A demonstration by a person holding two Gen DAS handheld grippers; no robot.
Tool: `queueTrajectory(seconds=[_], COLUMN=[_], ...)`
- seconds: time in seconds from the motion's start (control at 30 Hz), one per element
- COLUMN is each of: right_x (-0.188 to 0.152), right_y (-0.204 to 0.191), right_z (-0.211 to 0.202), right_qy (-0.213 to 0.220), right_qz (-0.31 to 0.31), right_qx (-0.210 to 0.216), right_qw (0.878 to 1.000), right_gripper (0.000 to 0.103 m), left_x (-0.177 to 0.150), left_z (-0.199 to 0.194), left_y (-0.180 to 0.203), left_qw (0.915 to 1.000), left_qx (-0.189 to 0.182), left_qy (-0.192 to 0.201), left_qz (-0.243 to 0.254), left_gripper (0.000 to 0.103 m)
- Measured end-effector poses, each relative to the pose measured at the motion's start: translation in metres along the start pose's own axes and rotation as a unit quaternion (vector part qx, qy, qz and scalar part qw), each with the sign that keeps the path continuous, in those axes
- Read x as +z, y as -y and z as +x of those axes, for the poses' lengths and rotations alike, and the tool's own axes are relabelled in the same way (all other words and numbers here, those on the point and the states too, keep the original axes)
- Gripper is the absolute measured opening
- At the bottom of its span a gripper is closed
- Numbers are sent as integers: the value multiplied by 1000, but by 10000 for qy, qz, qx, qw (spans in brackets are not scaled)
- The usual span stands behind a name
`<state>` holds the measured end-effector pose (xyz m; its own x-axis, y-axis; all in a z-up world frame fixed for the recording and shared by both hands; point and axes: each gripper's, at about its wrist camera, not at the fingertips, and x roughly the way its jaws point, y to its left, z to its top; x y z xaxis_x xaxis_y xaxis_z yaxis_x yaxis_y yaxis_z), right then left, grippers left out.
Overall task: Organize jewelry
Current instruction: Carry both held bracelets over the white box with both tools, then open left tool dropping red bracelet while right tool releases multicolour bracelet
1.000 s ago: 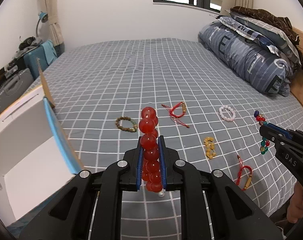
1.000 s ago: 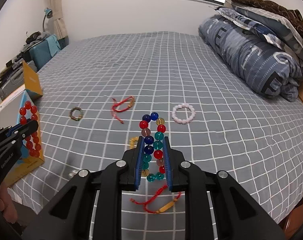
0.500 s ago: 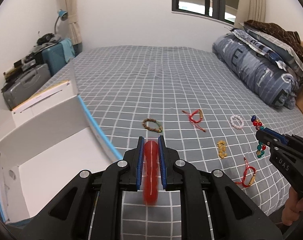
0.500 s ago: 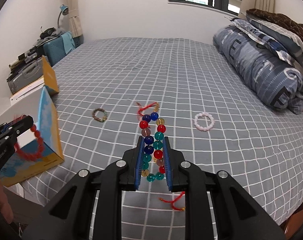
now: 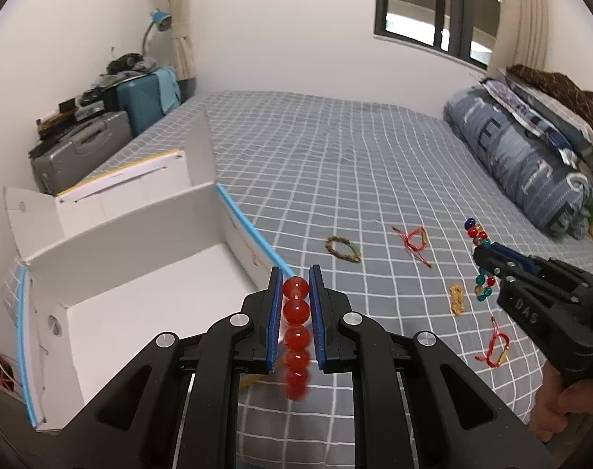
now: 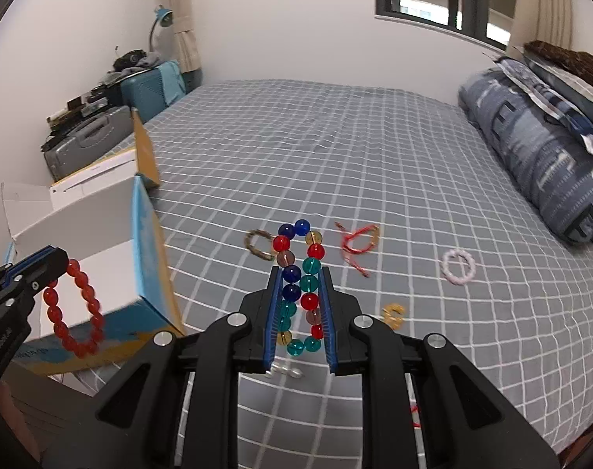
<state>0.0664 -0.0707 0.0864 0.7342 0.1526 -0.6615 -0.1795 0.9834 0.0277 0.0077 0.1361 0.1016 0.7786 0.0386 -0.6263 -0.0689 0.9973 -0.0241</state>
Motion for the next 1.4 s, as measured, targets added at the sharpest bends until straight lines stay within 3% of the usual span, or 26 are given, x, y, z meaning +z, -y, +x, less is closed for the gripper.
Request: queueTrajectory(seconds=[0.23,0.47,0.83,1.1,1.4], right_x=[15,23,28,14,2], right_y=[-46,-96,-194,-245,-265], right_z=[6,17,44,78,106], right_qy=[60,6,-123,-538,-1004], right_qz=[-276,-517,-1081,-1505,-1713], right_qx=[257,691,1410,1565,1509], right_qw=[9993,9963,9840,9747,9684], right_gripper=[18,18,18,18,17], left_x=[9,3,-18,-34,-50], left_z=[-14,-13,-7,9,36], left_y=[-33,-70,-145,-187,-216], left_qw=[9992,9967,9862,9756,9672], left_qx=[260,635,1315,1682,1699], left_qy=[156,64,-221,-594,-1044], left_qz=[-274,-492,-977,-1276,-1575], left_gripper=[13,13,13,13,13])
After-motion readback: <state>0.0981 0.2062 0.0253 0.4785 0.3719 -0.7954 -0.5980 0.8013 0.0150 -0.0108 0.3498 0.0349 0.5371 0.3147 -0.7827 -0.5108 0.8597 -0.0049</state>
